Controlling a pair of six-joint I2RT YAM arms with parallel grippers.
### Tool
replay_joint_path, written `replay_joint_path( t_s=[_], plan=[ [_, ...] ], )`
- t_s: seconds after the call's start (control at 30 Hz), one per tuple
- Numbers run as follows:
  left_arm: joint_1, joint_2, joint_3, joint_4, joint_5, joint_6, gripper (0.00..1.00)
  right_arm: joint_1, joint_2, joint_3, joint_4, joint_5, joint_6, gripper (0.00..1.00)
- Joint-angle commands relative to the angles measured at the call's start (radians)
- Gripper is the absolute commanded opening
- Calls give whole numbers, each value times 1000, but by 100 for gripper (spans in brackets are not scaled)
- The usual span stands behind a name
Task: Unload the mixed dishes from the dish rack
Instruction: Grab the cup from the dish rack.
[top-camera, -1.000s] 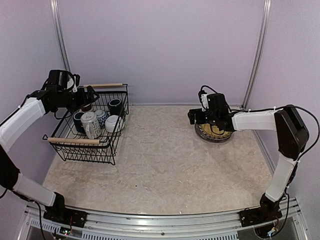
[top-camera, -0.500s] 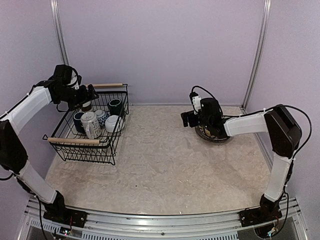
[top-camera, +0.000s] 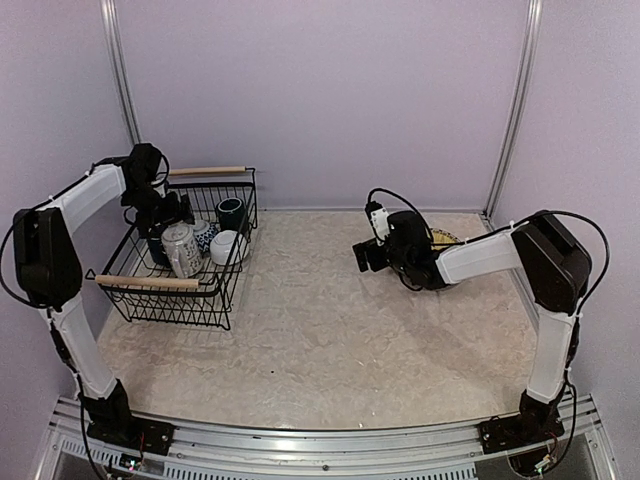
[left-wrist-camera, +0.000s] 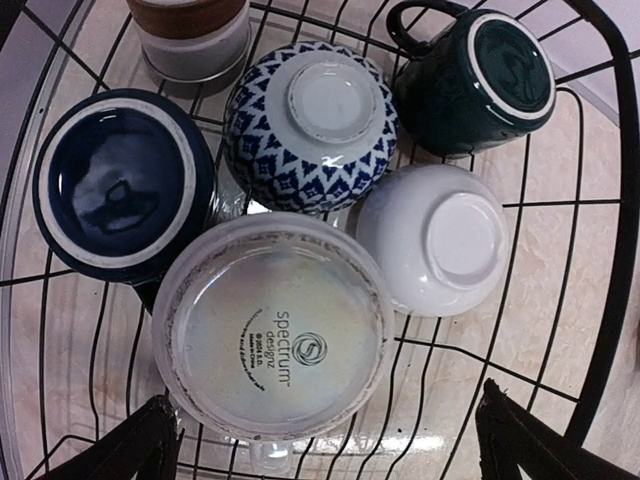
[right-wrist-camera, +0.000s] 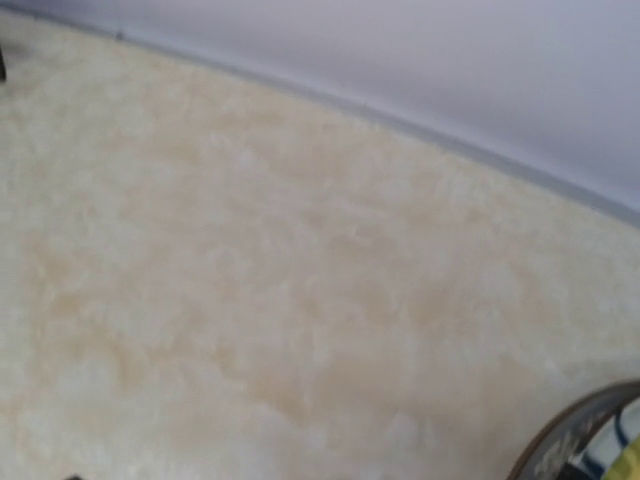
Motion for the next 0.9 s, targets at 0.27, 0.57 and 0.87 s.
replay_joint_path(
  t_s=[0.27, 0.57, 0.87],
  plan=[
    [-19, 110, 20, -25, -157, 58, 99, 9, -27, -42, 37, 10, -11, 100],
    [-19, 184, 66, -22, -145, 53, 99, 11, -15, -31, 27, 3, -11, 100],
    [-22, 209, 82, -30, -143, 72, 88, 11, -17, -37, 28, -2, -9, 100]
  ],
)
